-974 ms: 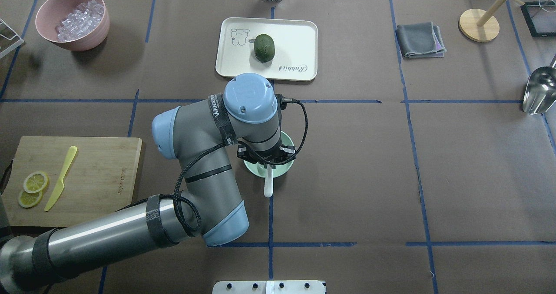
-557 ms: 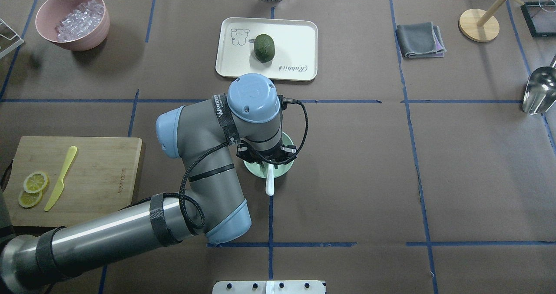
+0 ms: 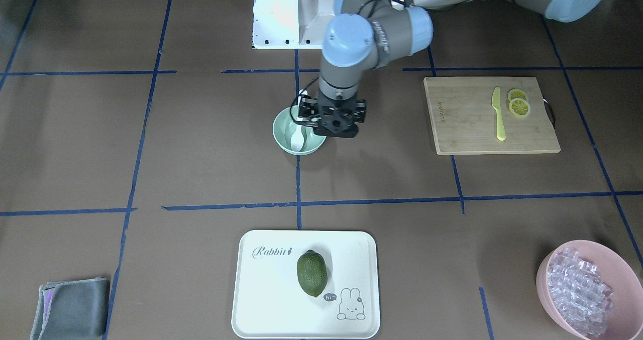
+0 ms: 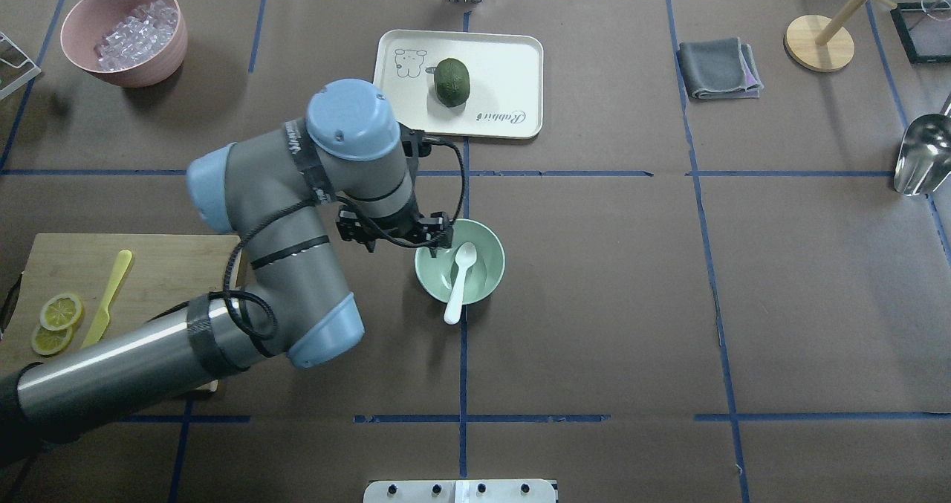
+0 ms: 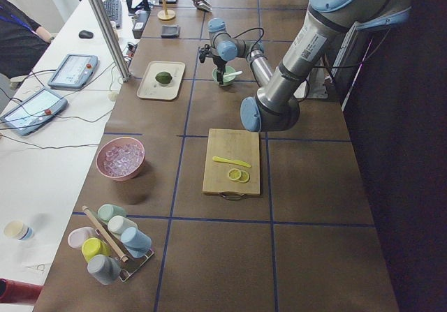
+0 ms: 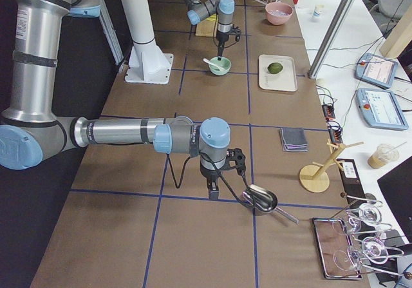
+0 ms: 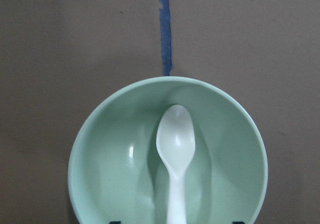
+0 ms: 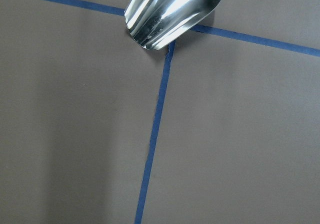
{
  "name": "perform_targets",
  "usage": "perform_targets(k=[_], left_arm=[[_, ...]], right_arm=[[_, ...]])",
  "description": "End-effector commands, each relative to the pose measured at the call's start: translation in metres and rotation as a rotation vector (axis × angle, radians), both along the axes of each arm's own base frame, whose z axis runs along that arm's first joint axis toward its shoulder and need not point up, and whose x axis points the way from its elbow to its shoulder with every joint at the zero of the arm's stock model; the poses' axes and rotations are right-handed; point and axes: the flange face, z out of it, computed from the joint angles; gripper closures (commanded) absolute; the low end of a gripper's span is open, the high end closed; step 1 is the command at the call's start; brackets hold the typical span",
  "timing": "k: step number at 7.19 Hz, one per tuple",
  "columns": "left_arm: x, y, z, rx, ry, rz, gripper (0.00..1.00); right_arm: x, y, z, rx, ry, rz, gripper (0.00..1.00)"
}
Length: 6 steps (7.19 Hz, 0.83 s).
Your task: Place spoon in bowl
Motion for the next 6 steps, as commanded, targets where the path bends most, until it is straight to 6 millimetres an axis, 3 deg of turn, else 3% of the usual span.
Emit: perform_targets(k=[1,2,3,5,6], left_arm=[[-0.102,-0.029,0.073,0.075,0.000,0.073,0.00],[-0.146,-0.036,0.099,0.117,-0.001,0.100,0.00],[-0.203,-0.039,0.139,0.114,-0.008,0.099,0.00],[-0.336,-0.058,0.219,0.160,0.011,0.130,0.00],[-0.394,-0.049,0.266,0.140,0.010,0.114,0.00]], right_arm=[[0.000,0.000,0.000,-0.002,-0.002,0.000,0.01],[0.000,0.000,0.000,-0.003,-0.002,0.002,0.01],[0.000,0.000,0.001,-0.007,-0.003,0.005,0.00],[0.000,0.000,0.000,-0.007,-0.003,0.006,0.00],[0.000,0.000,0.000,-0.007,-0.003,0.006,0.00]])
